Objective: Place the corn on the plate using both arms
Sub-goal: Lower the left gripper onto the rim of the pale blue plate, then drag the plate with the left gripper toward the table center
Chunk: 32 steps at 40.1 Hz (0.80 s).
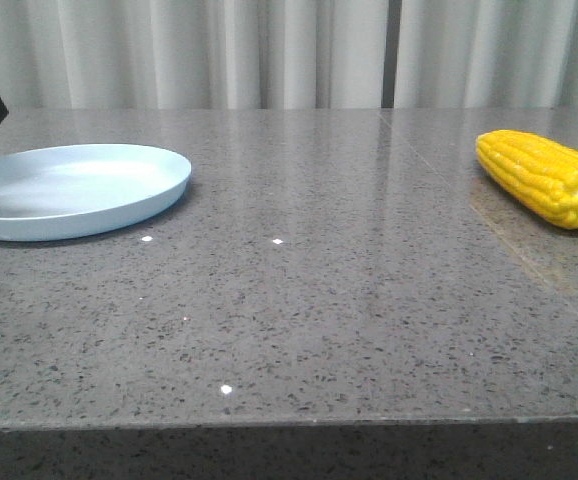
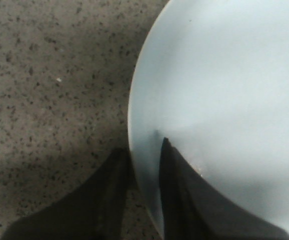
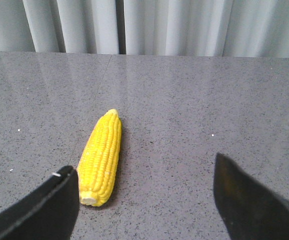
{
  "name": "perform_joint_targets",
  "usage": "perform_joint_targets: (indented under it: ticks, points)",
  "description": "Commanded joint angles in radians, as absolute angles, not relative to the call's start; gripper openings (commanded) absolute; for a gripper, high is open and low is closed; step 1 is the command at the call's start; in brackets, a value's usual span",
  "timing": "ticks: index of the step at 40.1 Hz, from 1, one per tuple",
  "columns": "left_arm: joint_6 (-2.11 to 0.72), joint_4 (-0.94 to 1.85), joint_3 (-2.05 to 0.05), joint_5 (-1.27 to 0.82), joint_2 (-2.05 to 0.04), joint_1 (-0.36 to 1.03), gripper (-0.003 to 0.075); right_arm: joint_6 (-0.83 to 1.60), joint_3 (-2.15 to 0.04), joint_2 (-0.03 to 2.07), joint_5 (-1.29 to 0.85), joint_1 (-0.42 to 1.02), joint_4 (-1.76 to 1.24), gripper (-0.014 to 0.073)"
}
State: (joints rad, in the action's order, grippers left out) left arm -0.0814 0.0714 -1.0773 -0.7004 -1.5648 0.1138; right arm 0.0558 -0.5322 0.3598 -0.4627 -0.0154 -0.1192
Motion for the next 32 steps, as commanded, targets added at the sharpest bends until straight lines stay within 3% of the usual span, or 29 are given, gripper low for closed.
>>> perform_joint_targets:
  ticks: [1, 4, 8, 19, 32]
  points:
    - [-0.070, 0.091, -1.100, -0.666, -1.554, 0.112, 0.0132, 0.059, -0.569, 0.375, -0.387, -0.020, -0.124, 0.0580]
    - [-0.070, 0.091, -1.100, -0.662, -1.549, 0.112, 0.0097, 0.059, -0.569, 0.375, -0.387, -0.020, -0.124, 0.0580]
    - [-0.078, 0.091, -1.100, -0.653, -1.540, 0.112, -0.0023, 0.059, -0.569, 0.375, -0.387, -0.020, -0.124, 0.0580]
    - [-0.080, 0.109, -1.145, -0.647, -1.456, 0.126, -0.0020, 0.059, -0.569, 0.375, -0.387, -0.020, -0.124, 0.0580]
    - [-0.067, 0.239, -1.272, -0.725, -1.450, 0.252, -0.0020, 0.059, -0.569, 0.375, -0.387, -0.020, -0.124, 0.0580]
